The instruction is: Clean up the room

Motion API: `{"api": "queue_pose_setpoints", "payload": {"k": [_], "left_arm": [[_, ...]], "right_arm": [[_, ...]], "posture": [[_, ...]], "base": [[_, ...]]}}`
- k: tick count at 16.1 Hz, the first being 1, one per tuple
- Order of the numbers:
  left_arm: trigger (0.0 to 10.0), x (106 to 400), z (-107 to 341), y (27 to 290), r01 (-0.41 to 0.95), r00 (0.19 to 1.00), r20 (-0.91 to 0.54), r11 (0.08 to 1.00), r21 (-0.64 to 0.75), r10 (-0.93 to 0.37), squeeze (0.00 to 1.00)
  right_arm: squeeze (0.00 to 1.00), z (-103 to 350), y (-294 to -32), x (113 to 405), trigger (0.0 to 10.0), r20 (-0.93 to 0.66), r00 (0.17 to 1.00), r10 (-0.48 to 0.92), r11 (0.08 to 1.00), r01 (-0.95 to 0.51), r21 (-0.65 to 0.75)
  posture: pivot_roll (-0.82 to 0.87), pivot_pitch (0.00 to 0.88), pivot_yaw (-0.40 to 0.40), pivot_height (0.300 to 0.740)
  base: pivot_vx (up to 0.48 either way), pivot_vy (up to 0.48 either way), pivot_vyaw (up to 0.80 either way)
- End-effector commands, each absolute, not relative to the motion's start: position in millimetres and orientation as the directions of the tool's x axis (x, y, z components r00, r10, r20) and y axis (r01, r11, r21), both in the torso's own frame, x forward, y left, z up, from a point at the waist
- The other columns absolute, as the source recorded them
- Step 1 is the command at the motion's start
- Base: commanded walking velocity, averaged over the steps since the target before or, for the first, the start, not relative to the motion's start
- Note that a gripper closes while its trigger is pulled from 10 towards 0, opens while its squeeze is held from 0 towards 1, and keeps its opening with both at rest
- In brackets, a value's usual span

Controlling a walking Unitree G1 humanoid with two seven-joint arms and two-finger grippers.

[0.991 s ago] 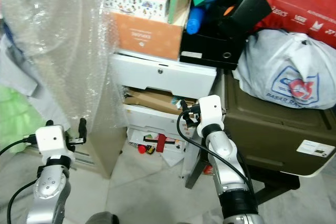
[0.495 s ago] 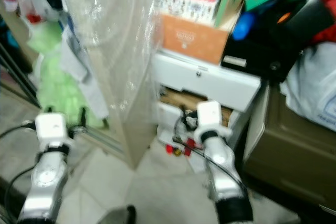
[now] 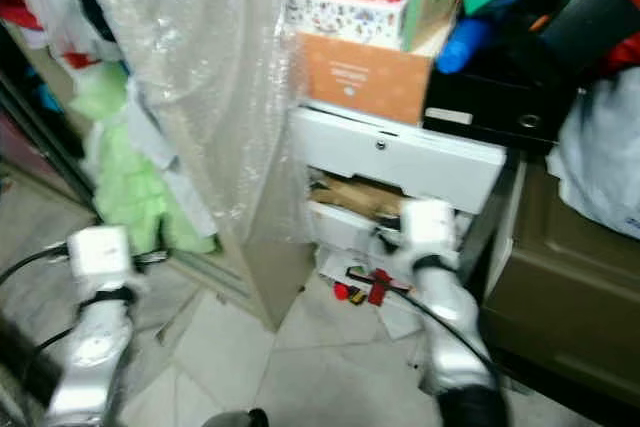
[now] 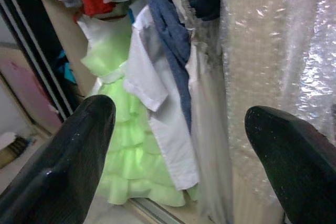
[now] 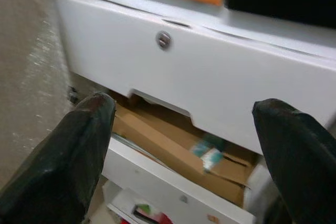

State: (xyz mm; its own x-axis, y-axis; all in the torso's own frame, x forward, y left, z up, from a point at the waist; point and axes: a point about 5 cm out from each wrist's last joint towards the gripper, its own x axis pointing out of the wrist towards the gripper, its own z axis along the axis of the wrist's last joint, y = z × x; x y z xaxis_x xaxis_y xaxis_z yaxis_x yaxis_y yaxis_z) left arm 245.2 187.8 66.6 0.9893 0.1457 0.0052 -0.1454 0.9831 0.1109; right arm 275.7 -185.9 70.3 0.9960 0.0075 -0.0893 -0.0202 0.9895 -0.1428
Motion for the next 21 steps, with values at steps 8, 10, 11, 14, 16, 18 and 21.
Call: {"api": "queue_pose_setpoints", "payload": {"k": [8, 10, 11, 14, 16, 18, 21], "left_arm": [[10.0, 235.3, 64.5, 194.2, -0.224, 0.974, -0.001, 0.969, 0.105, 0.226, 0.0], [10.0, 232.1, 65.3, 195.1, -0.253, 0.967, 0.007, 0.962, 0.104, 0.254, 0.0], [10.0, 229.1, 66.0, 198.2, -0.273, 0.962, 0.011, 0.957, 0.103, 0.273, 0.0], [10.0, 225.5, 64.7, 202.2, -0.287, 0.958, 0.007, 0.952, 0.107, 0.288, 0.0], [10.0, 233.2, 66.4, 198.5, -0.248, 0.969, 0.013, 0.961, 0.118, 0.248, 0.0], [10.0, 243.4, 70.4, 194.3, -0.204, 0.979, 0.022, 0.97, 0.135, 0.203, 0.0], [10.0, 247.7, 69.6, 193.0, -0.175, 0.985, 0.012, 0.977, 0.125, 0.175, 0.0]], "right_arm": [[0.0, 77.4, -159.9, 285.7, 10.0, -0.078, 0.988, 0.133, 0.983, -0.142, -0.114], [0.0, 77.0, -155.6, 287.5, 10.0, -0.087, 0.983, 0.159, 0.98, -0.168, -0.109], [0.0, 76.2, -150.8, 288.5, 10.0, -0.092, 0.979, 0.182, 0.976, -0.192, -0.108], [0.0, 78.9, -139.6, 294.2, 10.0, -0.077, 0.972, 0.221, 0.967, -0.229, -0.114], [0.0, 80.6, -142.7, 294.2, 10.0, -0.062, 0.98, 0.192, 0.974, -0.198, -0.113], [0.0, 76.1, -151.6, 287.9, 10.0, -0.068, 0.986, 0.15, 0.981, -0.157, -0.114], [0.0, 76.1, -153.9, 287.3, 10.0, -0.064, 0.988, 0.138, 0.982, -0.145, -0.12]], "posture": [[-0.07, 0.0, -0.041, 0.74], [-0.03, 0.0, -0.083, 0.74], [-0.02, 0.0, -0.091, 0.74], [-0.01, 0.0, -0.084, 0.74], [-0.04, 0.0, -0.05, 0.74], [-0.08, 0.0, -0.019, 0.74], [-0.09, 0.0, -0.01, 0.74]], "base": [[0.0, 0.0, 0.3], [0.0, 0.0, 0.0], [0.0, 0.0, 0.0], [0.0, 0.0, 0.0], [0.0, 0.0, 0.69], [0.0, 0.0, 0.8], [0.0, 0.0, 0.8]]}}
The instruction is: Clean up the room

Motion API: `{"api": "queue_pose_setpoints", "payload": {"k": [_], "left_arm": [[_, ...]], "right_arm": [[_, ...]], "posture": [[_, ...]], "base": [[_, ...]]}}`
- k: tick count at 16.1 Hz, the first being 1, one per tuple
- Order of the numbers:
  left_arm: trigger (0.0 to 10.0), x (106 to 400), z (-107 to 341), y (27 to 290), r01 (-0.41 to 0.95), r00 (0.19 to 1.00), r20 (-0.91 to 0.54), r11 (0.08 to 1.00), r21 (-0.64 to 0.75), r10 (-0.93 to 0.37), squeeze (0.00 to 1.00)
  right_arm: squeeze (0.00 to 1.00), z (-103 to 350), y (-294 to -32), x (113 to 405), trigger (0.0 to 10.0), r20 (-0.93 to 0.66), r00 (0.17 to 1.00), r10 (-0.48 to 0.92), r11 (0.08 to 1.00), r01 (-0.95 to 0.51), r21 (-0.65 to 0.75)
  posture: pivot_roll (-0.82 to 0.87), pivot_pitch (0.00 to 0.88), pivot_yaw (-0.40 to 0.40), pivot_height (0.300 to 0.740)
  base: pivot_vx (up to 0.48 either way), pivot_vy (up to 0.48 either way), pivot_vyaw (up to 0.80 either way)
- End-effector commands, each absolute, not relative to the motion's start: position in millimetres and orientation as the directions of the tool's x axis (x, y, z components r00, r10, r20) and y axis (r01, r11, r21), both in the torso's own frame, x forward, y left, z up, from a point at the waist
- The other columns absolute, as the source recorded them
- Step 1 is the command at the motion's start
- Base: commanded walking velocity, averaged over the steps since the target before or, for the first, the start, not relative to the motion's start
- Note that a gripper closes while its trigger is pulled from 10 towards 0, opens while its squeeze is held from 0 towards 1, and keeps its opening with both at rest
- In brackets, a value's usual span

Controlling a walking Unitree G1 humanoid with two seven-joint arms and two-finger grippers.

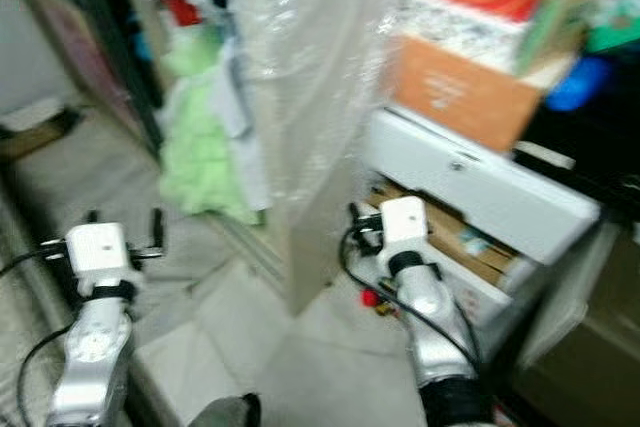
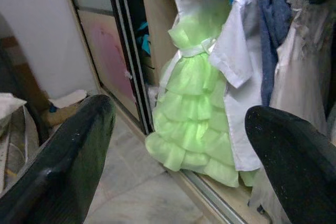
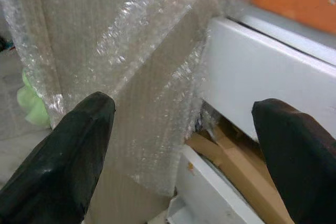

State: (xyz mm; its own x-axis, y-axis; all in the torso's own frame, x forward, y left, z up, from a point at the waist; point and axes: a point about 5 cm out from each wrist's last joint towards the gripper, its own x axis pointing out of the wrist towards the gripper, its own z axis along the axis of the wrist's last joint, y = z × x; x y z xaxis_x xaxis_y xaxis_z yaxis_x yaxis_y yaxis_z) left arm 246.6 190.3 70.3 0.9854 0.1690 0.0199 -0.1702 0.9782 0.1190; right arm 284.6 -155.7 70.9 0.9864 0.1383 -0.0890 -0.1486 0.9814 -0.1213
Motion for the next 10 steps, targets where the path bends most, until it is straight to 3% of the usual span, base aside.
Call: {"api": "queue_pose_setpoints", "payload": {"k": [1, 5, 8, 10], "left_arm": [[10.0, 247.7, 66.6, 187.8, -0.108, 0.994, -0.015, 0.989, 0.099, 0.11, 0.0], [10.0, 229.4, 57.8, 181.7, 0.071, 0.995, -0.069, 0.996, 0.053, -0.067, 0.0], [10.0, 221.2, 51.0, 187.6, 0.056, 0.994, -0.096, 0.996, 0.063, -0.05, 0.0], [10.0, 224.3, 51.9, 183.4, 0.057, 0.995, -0.089, 0.997, 0.058, -0.052, 0.0]], "right_arm": [[0.0, 77.0, -155.8, 288.2, 10.0, -0.06, 0.99, 0.13, 0.983, -0.136, -0.123], [0.0, 71.0, -175.0, 273.5, 10.0, -0.069, 0.997, 0.023, 0.996, -0.029, -0.087], [0.0, 54.5, -187.8, 253.2, 10.0, -0.136, 0.99, -0.04, 0.999, 0.035, -0.036], [0.0, 58.7, -186.3, 259.2, 10.0, -0.117, 0.993, -0.028, 0.998, 0.023, -0.051]], "posture": [[-0.1, 0.0, -0.005, 0.74], [-0.11, 0.0, 0.012, 0.74], [-0.11, 0.0, 0.017, 0.74], [-0.11, 0.0, 0.016, 0.74]], "base": [[0.0, 0.0, 0.8], [0.0, 0.0, 0.8], [0.0, 0.0, 0.8], [0.0, 0.0, 0.8]]}}
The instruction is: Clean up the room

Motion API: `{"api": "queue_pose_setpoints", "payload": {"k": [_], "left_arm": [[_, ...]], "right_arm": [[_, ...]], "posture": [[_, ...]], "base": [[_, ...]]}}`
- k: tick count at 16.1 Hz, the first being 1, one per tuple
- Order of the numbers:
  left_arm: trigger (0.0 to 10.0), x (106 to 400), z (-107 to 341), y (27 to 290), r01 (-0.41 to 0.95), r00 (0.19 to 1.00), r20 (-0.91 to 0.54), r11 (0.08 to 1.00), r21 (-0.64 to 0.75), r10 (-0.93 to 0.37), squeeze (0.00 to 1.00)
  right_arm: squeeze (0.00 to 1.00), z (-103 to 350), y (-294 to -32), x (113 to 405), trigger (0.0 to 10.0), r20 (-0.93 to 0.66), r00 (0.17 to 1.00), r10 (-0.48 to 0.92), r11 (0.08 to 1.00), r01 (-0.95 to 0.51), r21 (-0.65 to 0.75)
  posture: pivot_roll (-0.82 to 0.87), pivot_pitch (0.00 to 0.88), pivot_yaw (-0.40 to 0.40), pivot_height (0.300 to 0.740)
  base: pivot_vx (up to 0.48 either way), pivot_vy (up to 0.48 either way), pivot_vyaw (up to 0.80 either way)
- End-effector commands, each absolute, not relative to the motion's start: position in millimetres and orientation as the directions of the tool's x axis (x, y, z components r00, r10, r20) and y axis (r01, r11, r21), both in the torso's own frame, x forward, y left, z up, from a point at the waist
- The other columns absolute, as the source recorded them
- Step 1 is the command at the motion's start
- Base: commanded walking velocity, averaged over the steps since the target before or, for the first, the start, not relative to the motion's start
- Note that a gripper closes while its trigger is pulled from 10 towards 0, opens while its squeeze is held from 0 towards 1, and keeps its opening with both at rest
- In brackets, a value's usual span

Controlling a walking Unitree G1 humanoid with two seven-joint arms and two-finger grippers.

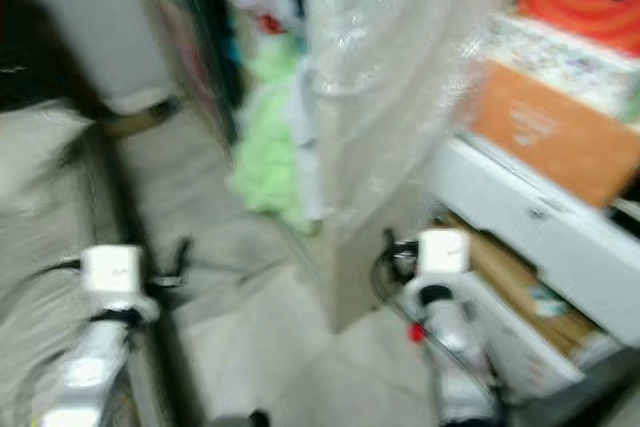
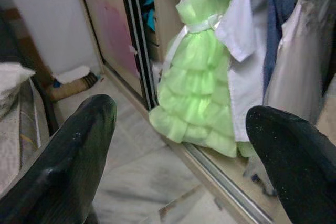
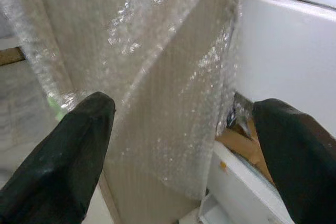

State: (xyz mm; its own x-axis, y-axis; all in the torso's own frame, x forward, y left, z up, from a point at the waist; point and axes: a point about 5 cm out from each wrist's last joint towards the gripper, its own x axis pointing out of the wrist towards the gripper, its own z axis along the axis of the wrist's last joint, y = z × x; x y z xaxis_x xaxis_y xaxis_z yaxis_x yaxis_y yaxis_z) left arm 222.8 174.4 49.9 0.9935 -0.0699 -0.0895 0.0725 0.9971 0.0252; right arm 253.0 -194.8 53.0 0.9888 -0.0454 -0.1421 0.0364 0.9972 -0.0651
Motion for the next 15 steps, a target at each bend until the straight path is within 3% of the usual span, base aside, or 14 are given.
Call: {"api": "queue_pose_setpoints", "payload": {"k": [1, 15], "left_arm": [[10.0, 225.0, 52.8, 182.5, 0.049, 0.996, -0.083, 0.997, 0.057, -0.045, 0.0], [10.0, 235.7, 59.0, 179.8, -0.012, 0.999, -0.042, 0.998, 0.069, 0.015, 0.0]], "right_arm": [[0.0, 60.5, -184.2, 261.4, 10.0, -0.11, 0.994, -0.018, 0.998, 0.012, -0.057], [0.0, 80.7, -175.1, 288.5, 10.0, -0.05, 0.996, 0.074, 0.989, -0.079, -0.126]], "posture": [[-0.11, 0.0, 0.016, 0.74], [-0.11, 0.0, -0.001, 0.74]], "base": [[0.0, 0.0, 0.8], [0.0, 0.0, 0.8]]}}
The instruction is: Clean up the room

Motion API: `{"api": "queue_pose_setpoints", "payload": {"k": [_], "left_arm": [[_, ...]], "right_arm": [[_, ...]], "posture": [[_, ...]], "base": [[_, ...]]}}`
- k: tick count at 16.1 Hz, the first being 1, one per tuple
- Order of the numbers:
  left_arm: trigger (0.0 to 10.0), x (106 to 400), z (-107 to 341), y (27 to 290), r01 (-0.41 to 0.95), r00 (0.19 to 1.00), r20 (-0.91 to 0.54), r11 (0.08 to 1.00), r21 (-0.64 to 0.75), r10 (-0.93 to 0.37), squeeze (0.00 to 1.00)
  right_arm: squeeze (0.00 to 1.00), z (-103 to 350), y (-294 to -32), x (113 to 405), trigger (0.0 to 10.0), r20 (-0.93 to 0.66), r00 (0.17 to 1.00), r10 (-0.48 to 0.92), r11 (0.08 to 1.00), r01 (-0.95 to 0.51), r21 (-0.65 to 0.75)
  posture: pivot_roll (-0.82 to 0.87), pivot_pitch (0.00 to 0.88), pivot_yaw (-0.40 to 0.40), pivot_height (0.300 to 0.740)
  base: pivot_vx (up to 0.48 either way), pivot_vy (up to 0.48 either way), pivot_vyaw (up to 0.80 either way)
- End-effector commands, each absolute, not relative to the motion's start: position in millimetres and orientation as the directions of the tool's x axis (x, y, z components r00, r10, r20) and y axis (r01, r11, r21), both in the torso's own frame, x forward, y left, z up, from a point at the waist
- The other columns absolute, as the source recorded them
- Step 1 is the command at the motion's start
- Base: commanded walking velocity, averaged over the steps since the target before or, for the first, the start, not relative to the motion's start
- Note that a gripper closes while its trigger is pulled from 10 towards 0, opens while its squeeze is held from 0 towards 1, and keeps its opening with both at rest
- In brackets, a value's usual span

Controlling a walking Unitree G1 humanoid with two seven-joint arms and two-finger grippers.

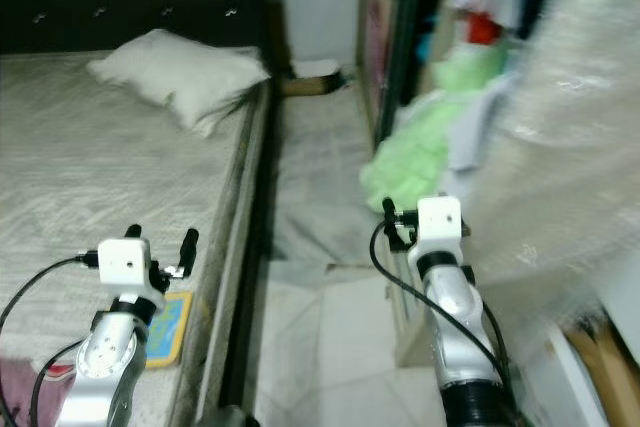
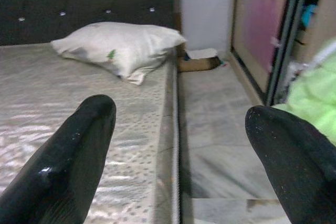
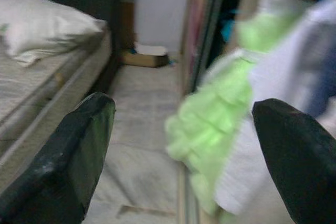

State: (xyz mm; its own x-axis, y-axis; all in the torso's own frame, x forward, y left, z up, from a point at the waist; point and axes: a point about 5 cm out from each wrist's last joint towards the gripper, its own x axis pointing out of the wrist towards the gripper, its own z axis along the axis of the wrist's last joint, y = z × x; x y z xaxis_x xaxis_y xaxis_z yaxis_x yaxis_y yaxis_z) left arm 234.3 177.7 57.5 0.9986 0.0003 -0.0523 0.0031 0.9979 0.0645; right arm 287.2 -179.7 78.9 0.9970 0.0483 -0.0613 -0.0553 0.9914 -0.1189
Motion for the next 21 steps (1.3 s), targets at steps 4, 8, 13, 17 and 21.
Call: {"api": "queue_pose_setpoints", "payload": {"k": [4, 8, 13, 17, 21], "left_arm": [[10.0, 239.5, 62.5, 179.9, -0.024, 0.999, -0.023, 0.997, 0.08, 0.026, 0.0], [10.0, 240.4, 61.2, 178.1, -0.012, 1.0, -0.026, 0.996, 0.085, 0.014, 0.0], [10.0, 241.5, 61.0, 176.1, -0.007, 1.0, -0.026, 0.996, 0.085, 0.009, 0.0], [10.0, 243.2, 61.5, 175.1, -0.022, 1.0, -0.016, 0.997, 0.079, 0.024, 0.0], [10.0, 244.7, 62.4, 175.3, -0.034, 0.999, -0.008, 0.997, 0.067, 0.035, 0.0]], "right_arm": [[0.0, 82.6, -174.4, 292.4, 10.0, -0.044, 0.996, 0.082, 0.987, -0.087, -0.132], [0.0, 81.5, -172.3, 293.0, 10.0, -0.039, 0.995, 0.092, 0.986, -0.097, -0.134], [0.0, 85.3, -173.6, 298.0, 10.0, -0.026, 0.995, 0.094, 0.985, -0.097, -0.141], [0.0, 88.7, -176.3, 303.3, 10.0, -0.015, 0.996, 0.091, 0.984, -0.093, -0.15], [0.0, 90.8, -175.9, 307.1, 10.0, -0.007, 0.995, 0.096, 0.984, -0.096, -0.153]], "posture": [[-0.11, 0.0, -0.001, 0.74], [-0.11, 0.0, 0.004, 0.74], [-0.12, 0.0, 0.004, 0.74], [-0.11, 0.0, 0.0, 0.74], [-0.11, 0.0, -0.005, 0.74]], "base": [[0.0, 0.0, 0.8], [0.0, 0.0, 0.8], [0.0, 0.0, 0.8], [0.0, 0.0, 0.8], [0.0, 0.0, 0.8]]}}
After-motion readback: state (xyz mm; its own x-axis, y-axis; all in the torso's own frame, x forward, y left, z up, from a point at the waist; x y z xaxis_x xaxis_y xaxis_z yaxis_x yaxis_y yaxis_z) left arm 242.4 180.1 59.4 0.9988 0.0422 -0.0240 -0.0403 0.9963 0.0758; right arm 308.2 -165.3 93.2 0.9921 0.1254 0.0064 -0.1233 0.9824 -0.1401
